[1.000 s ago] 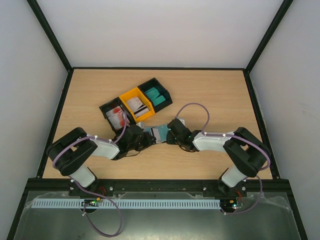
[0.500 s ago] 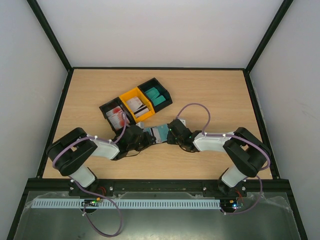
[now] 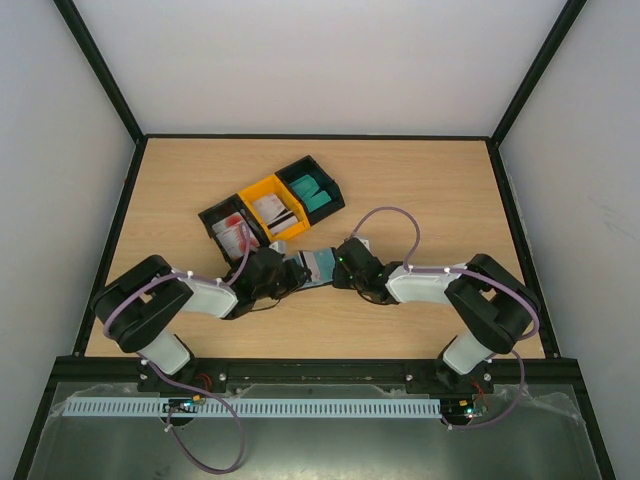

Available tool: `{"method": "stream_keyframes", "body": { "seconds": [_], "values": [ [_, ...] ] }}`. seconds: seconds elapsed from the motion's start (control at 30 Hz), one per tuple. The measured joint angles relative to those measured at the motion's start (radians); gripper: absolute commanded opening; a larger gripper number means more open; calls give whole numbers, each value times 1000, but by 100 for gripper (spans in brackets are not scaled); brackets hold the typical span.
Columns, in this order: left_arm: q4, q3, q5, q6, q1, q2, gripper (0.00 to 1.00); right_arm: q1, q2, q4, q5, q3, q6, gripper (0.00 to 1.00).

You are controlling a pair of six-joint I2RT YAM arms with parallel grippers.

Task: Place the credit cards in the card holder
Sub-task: Insert the credit card into the card holder.

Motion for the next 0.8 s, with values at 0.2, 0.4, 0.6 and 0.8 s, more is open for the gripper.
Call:
{"method": "stream_keyframes", "body": {
  "seconds": [0.2, 0.4, 0.6, 0.8],
  "values": [
    [40, -16, -5, -33, -11, 23, 3, 0, 2, 10, -8, -2, 0, 22],
    [62, -47, -34, -59, -16, 18, 3, 0, 2, 13, -9, -3, 1, 22],
    [3, -58, -84, -61, -16, -45, 3, 0, 8, 27, -13, -4, 1, 22],
    [3, -58, -84, -61, -16, -31, 3, 0, 13, 38, -17, -4, 1, 22]
  ]
}}
